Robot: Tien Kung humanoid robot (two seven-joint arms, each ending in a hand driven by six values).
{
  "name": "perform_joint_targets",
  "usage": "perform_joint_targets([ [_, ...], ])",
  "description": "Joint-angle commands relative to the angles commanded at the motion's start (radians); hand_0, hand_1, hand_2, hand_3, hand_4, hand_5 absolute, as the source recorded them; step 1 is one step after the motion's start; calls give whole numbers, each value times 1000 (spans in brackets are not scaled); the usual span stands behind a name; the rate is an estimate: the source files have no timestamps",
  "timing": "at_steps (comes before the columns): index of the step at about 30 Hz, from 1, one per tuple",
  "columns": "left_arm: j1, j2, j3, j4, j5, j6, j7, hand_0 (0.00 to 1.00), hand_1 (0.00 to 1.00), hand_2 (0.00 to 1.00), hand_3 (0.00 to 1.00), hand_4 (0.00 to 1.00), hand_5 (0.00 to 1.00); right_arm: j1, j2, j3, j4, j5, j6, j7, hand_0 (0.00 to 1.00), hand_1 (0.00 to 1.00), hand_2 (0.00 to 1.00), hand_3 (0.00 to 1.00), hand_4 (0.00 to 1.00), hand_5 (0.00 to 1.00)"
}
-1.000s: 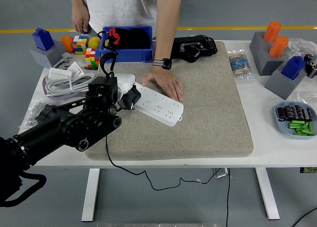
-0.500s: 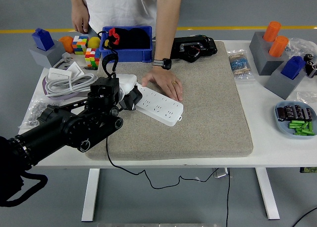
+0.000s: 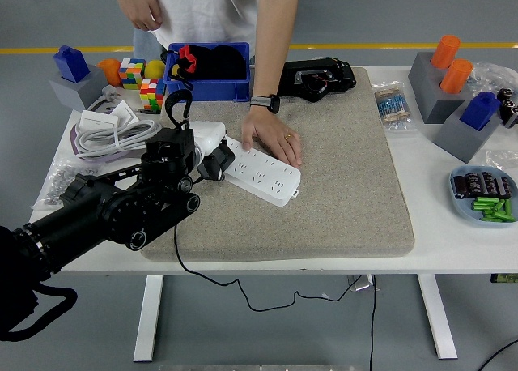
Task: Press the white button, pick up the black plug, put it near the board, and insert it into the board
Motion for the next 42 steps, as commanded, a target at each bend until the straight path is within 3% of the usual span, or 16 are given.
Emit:
perform_joint_targets([
  [4,4,1,-10,-1,-1,8,-6,158,370,425,608,707,2,-1,0,-1,0,1,0,0,598,498,511,530,640,320],
  [5,5,2,-12,-2,-3,10,-8,212,479,485,635,766,45,-1,0,-1,-1,1,0,0,598,498,511,530,640,320],
  [10,7,4,-23,-7,-8,18,-10,212,479,485,635,766,45,-1,1,1,-1,1,0,0,598,498,511,530,640,320],
  [11,8,5,-25,-8,-7,19,-12,711,785,737,788,862,325,0,1,1,0,1,0,0,598,499,510,530,639,321],
  [16,10,8,-36,-12,-5,25,-18,711,785,737,788,862,325,0,1,0,0,0,0,0,598,499,510,530,639,321],
  [17,11,9,-37,-13,-4,25,-18,819,860,841,851,900,480,1,1,-1,0,1,0,0,598,499,510,530,639,320],
  [31,24,21,-60,-36,3,20,-10,832,871,850,861,913,553,0,-1,-11,0,4,-1,1,597,498,511,530,639,320],
  [42,76,60,-94,-131,11,25,-3,824,851,803,829,906,521,-3,1,-4,0,4,-10,15,597,499,510,530,639,319],
])
